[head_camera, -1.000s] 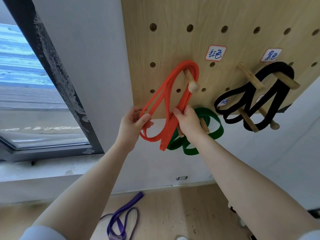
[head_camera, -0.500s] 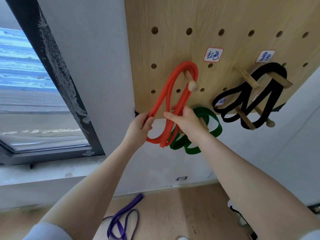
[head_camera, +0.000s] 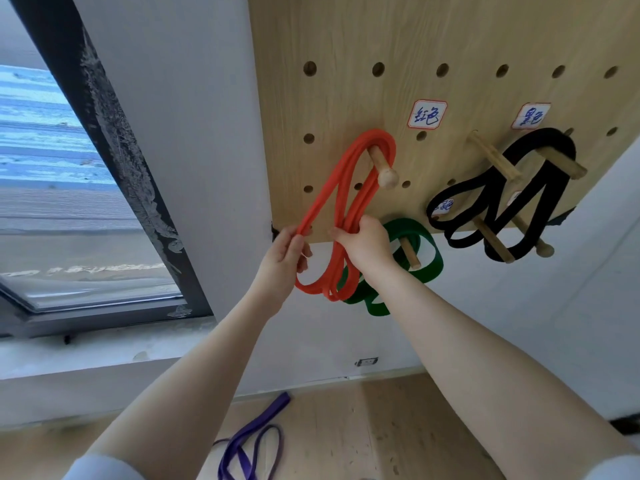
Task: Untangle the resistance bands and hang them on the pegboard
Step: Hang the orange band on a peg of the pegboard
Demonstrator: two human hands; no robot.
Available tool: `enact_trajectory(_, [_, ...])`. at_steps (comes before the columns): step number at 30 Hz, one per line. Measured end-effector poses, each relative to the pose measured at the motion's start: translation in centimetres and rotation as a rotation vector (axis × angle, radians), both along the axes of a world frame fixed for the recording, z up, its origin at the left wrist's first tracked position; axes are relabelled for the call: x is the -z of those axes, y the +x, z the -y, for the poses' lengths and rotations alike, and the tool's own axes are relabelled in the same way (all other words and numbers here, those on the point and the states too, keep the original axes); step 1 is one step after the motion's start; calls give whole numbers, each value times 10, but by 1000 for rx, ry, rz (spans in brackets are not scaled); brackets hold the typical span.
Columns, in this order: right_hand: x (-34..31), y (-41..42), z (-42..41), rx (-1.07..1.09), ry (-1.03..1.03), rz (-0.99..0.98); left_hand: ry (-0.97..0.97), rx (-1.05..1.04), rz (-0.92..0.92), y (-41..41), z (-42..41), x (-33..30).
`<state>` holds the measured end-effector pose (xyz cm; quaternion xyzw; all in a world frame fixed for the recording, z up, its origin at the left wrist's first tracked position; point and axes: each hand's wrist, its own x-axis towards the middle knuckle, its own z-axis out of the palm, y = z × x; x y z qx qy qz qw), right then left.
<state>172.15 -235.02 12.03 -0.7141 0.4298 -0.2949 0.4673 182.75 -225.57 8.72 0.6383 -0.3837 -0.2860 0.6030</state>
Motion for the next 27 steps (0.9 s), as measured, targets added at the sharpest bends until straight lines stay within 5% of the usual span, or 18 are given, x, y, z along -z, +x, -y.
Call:
enact_trajectory(5, [-1,1,3,-50,62,42,111,42,184,-6,9,11])
enact_trajectory(13, [-2,-24,6,-161,255,184,-19,-102,-52,7,11,10])
enact_trajectory(18, [-7,-26,8,-242,256,109,121,-50,121,9,10,5])
enact_trajectory(27, [-9,-21,12,-266,289,40,127,44,6,6,6,-1])
